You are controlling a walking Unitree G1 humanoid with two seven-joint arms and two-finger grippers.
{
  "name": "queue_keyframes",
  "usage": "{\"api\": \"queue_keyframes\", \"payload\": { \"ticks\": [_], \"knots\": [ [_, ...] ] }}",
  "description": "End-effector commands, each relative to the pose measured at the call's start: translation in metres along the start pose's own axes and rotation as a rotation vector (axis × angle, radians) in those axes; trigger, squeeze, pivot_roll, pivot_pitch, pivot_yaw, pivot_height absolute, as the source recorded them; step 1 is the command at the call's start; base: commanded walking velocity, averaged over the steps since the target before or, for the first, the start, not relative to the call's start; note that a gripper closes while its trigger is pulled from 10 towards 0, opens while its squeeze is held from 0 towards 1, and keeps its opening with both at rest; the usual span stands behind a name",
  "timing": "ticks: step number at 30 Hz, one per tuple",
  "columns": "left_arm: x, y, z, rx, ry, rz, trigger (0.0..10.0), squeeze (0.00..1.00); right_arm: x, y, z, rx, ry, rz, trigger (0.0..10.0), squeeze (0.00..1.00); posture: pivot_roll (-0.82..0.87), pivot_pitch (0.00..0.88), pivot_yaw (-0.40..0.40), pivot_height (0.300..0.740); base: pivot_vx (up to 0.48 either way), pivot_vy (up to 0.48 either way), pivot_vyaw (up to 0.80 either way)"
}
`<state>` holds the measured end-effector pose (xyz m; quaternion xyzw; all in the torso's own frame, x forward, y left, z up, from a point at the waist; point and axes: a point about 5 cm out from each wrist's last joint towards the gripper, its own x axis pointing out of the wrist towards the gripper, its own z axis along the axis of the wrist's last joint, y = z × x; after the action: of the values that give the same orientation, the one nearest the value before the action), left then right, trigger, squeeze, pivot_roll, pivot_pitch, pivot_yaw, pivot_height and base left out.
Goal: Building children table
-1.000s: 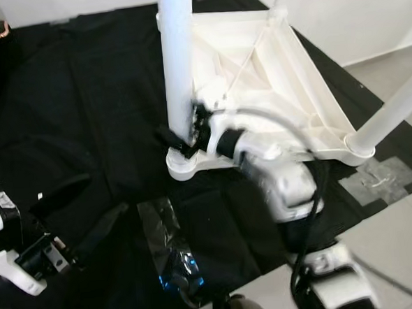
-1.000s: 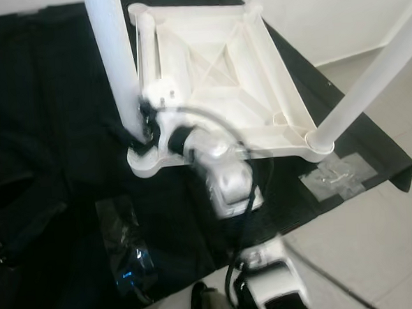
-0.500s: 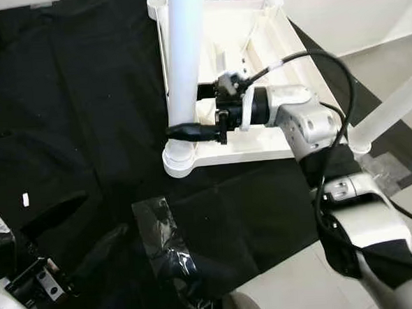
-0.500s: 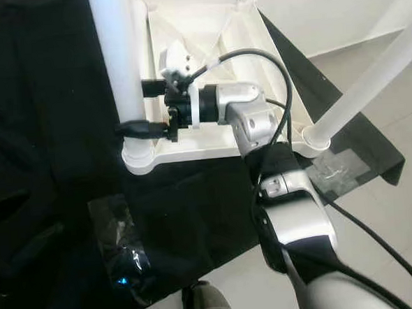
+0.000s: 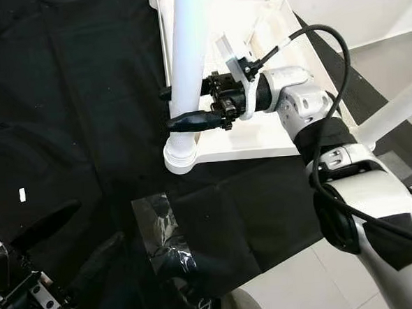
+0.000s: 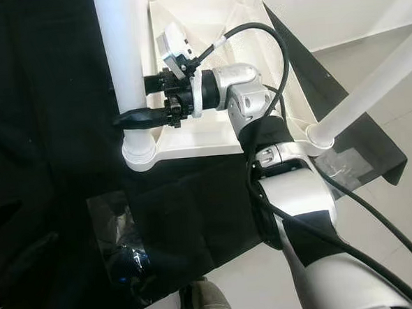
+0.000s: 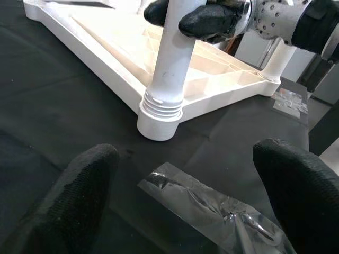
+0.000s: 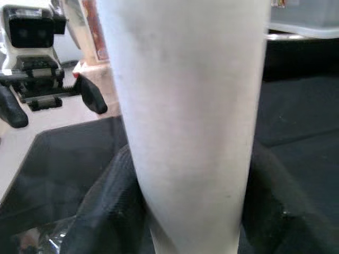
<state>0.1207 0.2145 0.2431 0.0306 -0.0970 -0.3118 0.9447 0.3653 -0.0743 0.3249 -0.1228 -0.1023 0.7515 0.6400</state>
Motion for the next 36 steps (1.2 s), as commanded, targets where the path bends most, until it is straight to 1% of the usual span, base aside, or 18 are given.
{"api": "queue_keyframes", "payload": {
  "ticks": [1,9,11,12,13,14,16,18,19,20,22,26,30,31,32,33,34,36],
  "knots": [
    [-0.001,-0.003,0.004,0.009,-0.022,-0.001,10.0,0.0,-0.011,0.003,-0.008,0.021,0.001,-0.015,0.0,0.0,0.21,0.344,-0.188,0.74,0.0,0.0,0.0],
    [0.0,-0.001,0.004,0.018,-0.031,0.007,10.0,0.0,-0.02,0.017,-0.037,0.031,0.029,-0.089,0.0,0.0,0.19,0.329,-0.188,0.74,0.0,0.0,0.0],
    [0.002,0.002,0.004,0.021,-0.039,0.007,10.0,0.0,-0.014,0.041,-0.069,0.111,-0.006,-0.259,0.0,0.0,0.18,0.319,-0.173,0.74,0.0,0.0,0.0],
    [0.002,0.002,0.004,0.021,-0.039,0.007,10.0,0.0,-0.014,0.041,-0.069,0.111,-0.006,-0.259,0.0,0.0,0.18,0.319,-0.173,0.74,0.0,0.0,0.0],
    [0.003,0.004,0.003,0.022,-0.042,0.005,10.0,0.0,-0.003,0.057,-0.091,0.185,0.03,-0.449,0.0,0.0,0.18,0.316,-0.166,0.74,0.0,0.0,0.0],
    [0.003,0.004,0.003,0.022,-0.042,0.005,10.0,0.0,-0.003,0.057,-0.091,0.185,0.03,-0.449,0.0,0.0,0.18,0.316,-0.166,0.74,0.0,0.0,0.0],
    [0.005,0.008,0.003,0.023,-0.049,0.001,10.0,0.0,0.006,0.095,-0.133,0.249,0.21,-0.932,0.0,0.0,0.16,0.307,-0.155,0.74,0.0,0.0,0.0],
    [0.005,0.008,0.003,0.023,-0.049,0.001,10.0,0.0,0.006,0.095,-0.133,0.249,0.21,-0.932,0.0,0.0,0.16,0.307,-0.155,0.74,0.0,0.0,0.0],
    [0.006,0.01,0.003,0.024,-0.051,-0.001,10.0,0.0,0.004,0.112,-0.143,0.268,0.28,-1.104,0.0,0.0,0.16,0.307,-0.155,0.74,0.0,0.0,0.0],
    [0.008,0.011,0.002,0.021,-0.056,-0.009,10.0,0.0,0.016,0.122,-0.146,0.273,0.323,-1.154,0.0,0.0,0.15,0.295,-0.131,0.74,0.0,0.0,0.0],
    [0.011,0.011,0.001,0.017,-0.06,-0.016,10.0,0.0,0.026,0.123,-0.144,0.263,0.328,-1.161,0.0,0.0,0.15,0.293,-0.133,0.74,0.0,0.0,0.0],
    [0.015,0.012,-0.001,0.009,-0.068,-0.026,10.0,0.0,0.049,0.105,-0.132,0.251,0.281,-1.147,0.0,0.0,0.15,0.285,-0.137,0.74,0.0,0.0,0.0],
    [0.015,0.012,-0.001,0.009,-0.07,-0.026,10.0,0.0,0.055,0.103,-0.127,0.268,0.256,-1.148,0.0,0.0,0.16,0.285,-0.139,0.74,0.0,0.0,0.0],
    [0.015,0.012,-0.001,0.01,-0.07,-0.025,10.0,0.0,0.055,0.102,-0.125,0.271,0.251,-1.146,3.4,0.0,0.16,0.287,-0.14,0.74,0.0,0.0,0.0],
    [0.015,0.012,-0.001,0.01,-0.07,-0.024,10.0,0.0,0.056,0.103,-0.122,0.276,0.235,-1.138,10.0,0.0,0.16,0.29,-0.14,0.74,0.0,0.0,0.0],
    [0.015,0.012,-0.001,0.008,-0.07,-0.023,10.0,0.0,0.054,0.099,-0.114,0.273,0.193,-1.132,10.0,1.0,0.16,0.291,-0.139,0.74,0.0,0.0,0.0],
    [0.015,0.012,-0.001,0.008,-0.07,-0.023,10.0,0.0,0.054,0.099,-0.114,0.273,0.193,-1.132,10.0,1.0,0.16,0.291,-0.139,0.74,0.0,0.0,0.0],
    [0.015,0.012,-0.002,0.004,-0.069,-0.026,10.0,0.0,0.05,0.086,-0.089,0.233,0.06,-1.057,10.0,1.0,0.16,0.294,-0.139,0.74,0.0,0.0,0.0]
  ]
}}
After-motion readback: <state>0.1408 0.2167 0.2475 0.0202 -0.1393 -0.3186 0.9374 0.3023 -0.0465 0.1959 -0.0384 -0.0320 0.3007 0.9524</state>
